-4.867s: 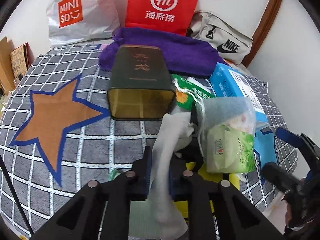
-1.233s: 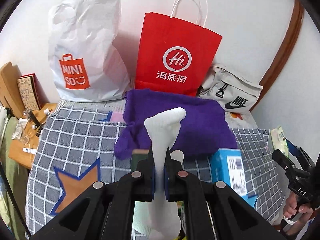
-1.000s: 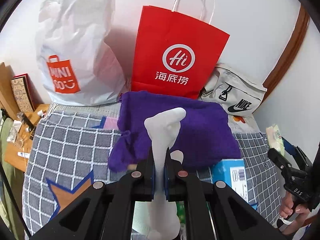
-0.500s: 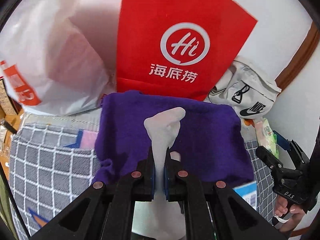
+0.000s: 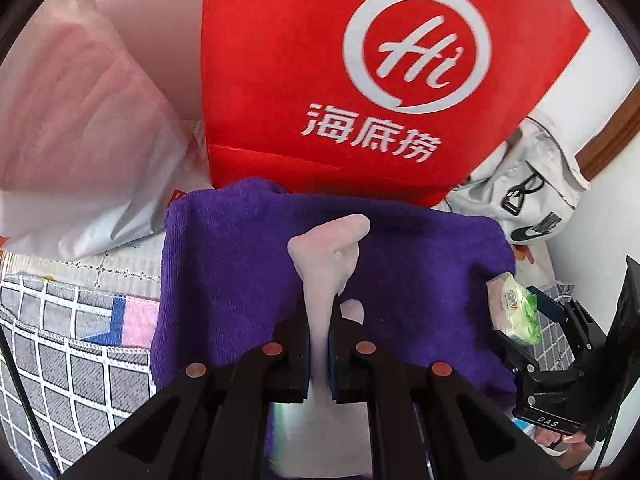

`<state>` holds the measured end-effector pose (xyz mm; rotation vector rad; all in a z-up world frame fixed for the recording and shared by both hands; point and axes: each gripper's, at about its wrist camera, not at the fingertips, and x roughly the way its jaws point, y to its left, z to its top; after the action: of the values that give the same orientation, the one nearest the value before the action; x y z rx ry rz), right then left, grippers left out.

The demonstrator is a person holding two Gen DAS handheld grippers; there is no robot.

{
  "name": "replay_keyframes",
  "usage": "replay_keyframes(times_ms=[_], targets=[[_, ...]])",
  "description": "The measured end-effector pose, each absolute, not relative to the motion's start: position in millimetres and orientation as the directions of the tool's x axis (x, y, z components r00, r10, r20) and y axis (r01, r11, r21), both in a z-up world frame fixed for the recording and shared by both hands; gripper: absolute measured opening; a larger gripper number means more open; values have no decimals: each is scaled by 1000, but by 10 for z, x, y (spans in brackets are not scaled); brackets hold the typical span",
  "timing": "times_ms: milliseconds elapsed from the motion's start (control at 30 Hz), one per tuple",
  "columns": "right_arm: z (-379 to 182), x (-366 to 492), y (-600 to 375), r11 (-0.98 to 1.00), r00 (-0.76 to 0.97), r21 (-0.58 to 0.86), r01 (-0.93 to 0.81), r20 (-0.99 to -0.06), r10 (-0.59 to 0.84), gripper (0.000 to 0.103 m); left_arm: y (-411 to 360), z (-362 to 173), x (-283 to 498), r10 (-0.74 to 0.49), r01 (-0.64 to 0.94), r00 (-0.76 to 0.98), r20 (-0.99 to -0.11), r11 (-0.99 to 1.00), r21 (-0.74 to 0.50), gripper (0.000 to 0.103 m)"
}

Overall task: Organize soft objects
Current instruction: 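Carry glove and packet onto the purple towel and open both grippers, then move left gripper to the yellow Adidas pouch and grasp it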

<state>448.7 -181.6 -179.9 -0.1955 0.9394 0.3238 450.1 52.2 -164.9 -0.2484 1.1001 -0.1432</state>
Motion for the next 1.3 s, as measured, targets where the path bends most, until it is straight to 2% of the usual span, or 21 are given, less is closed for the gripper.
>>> replay_keyframes(times_ms=[367, 467, 500, 567, 633, 800, 1067, 1300], targets=[[-1959, 4588, -1768, 931, 497, -20, -365, -850, 176, 86, 623, -1852, 4594, -233, -40, 421, -877, 961, -275, 7], [-1987, 4621, -1767, 929, 493, -20, -370, -851, 178, 86, 617, -1884, 4600, -223, -33, 410, -884, 965, -259, 12], [-1990, 4635, -1769, 930, 489, -17, -366, -854, 177, 87, 616, -1896, 4619, -219, -35, 411, -885, 966, -256, 15], [-1999, 4645, -1769, 932, 482, -2, -364, -856, 186, 87, 601, -1894, 4664, -214, -33, 417, -883, 968, -250, 27], [-1988, 4635, -1780, 932, 482, 12, -363, -853, 198, 89, 603, -1865, 4670, -195, -33, 428, -883, 973, -230, 56], [-1852, 4590, -1830, 931, 528, 25, -363, -818, 228, 96, 579, -1720, 4635, -159, -22, 472, -867, 981, -192, 68], [-1632, 4495, -1905, 941, 577, 38, -335, -782, 237, 97, 526, -1571, 4538, -143, -14, 500, -854, 985, -173, 68], [-1299, 4179, -1896, 939, 605, 51, -339, -753, 259, 97, 474, -1145, 4161, -103, 20, 590, -801, 993, -113, 68]])
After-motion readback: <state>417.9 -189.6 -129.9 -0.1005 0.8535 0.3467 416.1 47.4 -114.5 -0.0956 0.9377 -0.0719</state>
